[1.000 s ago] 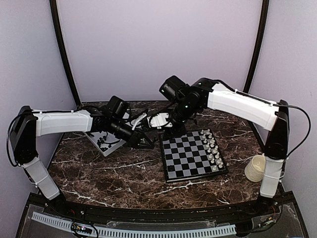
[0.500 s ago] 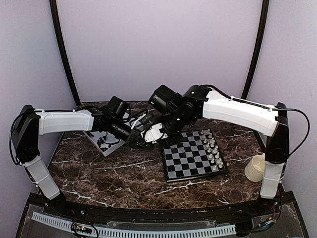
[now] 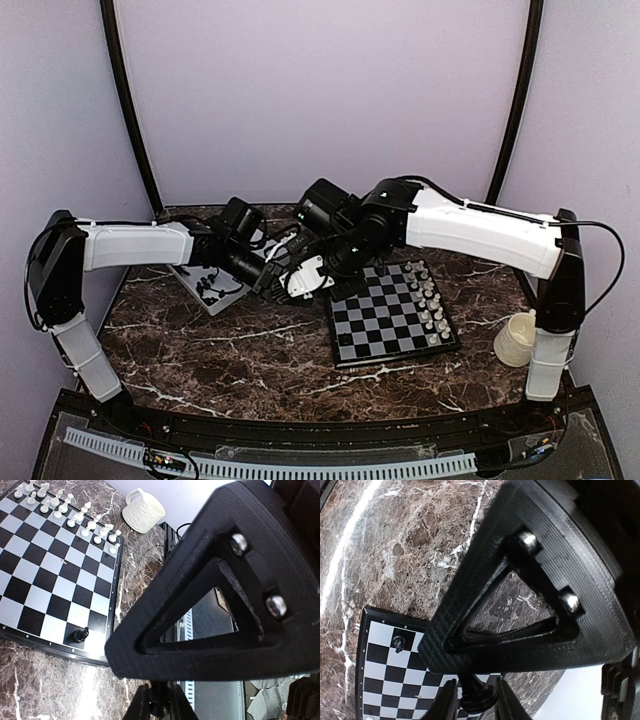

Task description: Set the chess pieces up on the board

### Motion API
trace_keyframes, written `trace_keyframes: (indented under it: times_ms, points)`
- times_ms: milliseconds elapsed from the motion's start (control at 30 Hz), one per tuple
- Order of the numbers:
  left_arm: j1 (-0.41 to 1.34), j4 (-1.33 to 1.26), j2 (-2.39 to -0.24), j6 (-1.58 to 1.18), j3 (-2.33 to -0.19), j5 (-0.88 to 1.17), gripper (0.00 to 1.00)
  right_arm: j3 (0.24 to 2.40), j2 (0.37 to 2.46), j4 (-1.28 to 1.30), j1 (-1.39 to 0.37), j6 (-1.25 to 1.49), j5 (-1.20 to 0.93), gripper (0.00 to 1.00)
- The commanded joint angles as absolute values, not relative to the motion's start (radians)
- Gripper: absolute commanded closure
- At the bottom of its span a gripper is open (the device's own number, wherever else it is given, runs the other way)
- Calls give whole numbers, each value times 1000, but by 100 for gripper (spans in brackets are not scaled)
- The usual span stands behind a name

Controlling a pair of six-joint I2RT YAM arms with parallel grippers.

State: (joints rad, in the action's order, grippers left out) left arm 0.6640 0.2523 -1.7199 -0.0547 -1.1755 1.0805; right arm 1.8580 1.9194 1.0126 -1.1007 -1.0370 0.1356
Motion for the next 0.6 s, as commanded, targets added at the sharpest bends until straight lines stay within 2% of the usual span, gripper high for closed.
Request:
trace_keyframes:
  times_ms: [0, 67, 167, 233, 433, 567]
  points:
    - [658, 281, -1713, -57, -1199, 1127, 96, 1842, 1917, 1002, -1111, -1046, 138, 80]
    - [658, 283, -1713, -56, -1200, 1126, 94, 1840, 1916, 1004, -1111, -1044, 131, 89]
    - [657, 285, -1710, -55, -1201, 1114, 92, 1831, 1913, 1006, -1112, -1031, 118, 96]
    - [657, 287, -1705, -52, -1200, 1100, 90, 1821, 1909, 1000, -1109, -1014, 107, 98]
    - [646, 283, -1664, -36, -1185, 1037, 74, 1793, 1881, 961, -1038, -933, 31, 99]
    - [630, 244, -1634, -47, -1161, 1018, 73, 1750, 1845, 927, -980, -877, -37, 99]
